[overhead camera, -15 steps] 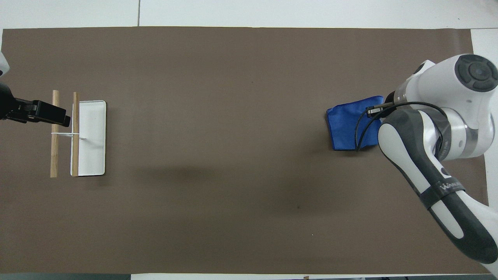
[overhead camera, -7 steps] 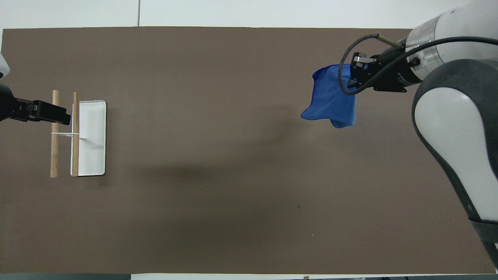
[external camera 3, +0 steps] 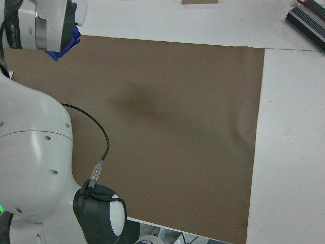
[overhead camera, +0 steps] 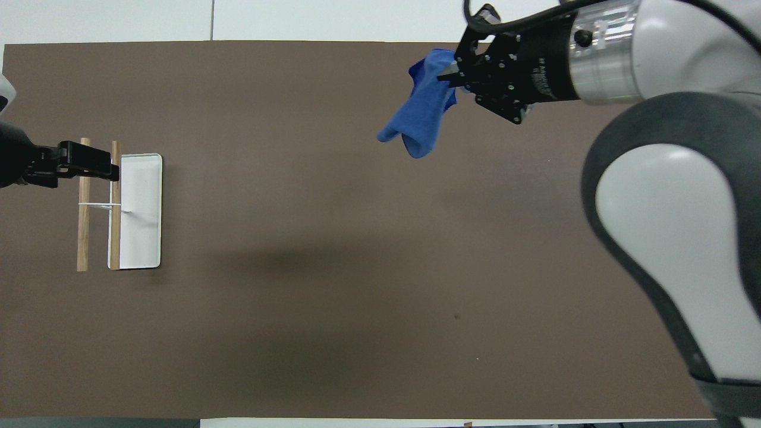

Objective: Right arm passes towel to left arm to hang
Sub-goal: 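Lift the blue towel with the right gripper toward the left gripper, then carry the towel to the left gripper while the left gripper closes on it, then open the right gripper and withdraw it while the left gripper pulls the towel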

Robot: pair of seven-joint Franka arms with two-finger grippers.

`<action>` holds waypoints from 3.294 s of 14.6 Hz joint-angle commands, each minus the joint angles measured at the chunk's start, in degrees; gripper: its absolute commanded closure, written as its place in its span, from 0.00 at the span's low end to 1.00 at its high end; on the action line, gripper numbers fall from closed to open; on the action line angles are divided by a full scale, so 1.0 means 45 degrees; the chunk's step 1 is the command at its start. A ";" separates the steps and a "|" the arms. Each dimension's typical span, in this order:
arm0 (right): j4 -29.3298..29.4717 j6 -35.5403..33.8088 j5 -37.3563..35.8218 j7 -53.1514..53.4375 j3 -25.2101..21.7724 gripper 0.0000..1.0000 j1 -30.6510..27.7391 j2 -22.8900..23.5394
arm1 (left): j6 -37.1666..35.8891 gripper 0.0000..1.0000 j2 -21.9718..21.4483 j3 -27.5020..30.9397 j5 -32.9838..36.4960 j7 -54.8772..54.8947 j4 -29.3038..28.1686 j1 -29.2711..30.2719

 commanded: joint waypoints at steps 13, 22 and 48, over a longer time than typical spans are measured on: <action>-0.0609 0.5532 0.1684 0.3339 0.0046 1.00 0.2959 0.1369 | 0.6297 0.00 0.0317 -0.0027 -0.6541 -1.5352 -0.2846 -0.2352; -0.0629 0.5552 0.1547 0.3319 0.0046 1.00 0.2959 0.1369 | 0.8101 0.07 0.0845 -0.0066 -0.7561 -1.5415 -0.3513 -0.2644; -0.4553 0.3139 -0.4000 -0.6767 -0.0051 0.00 -0.0845 -0.0309 | 0.6895 1.00 0.0572 0.0071 -0.0050 -1.1454 -0.2264 -0.1202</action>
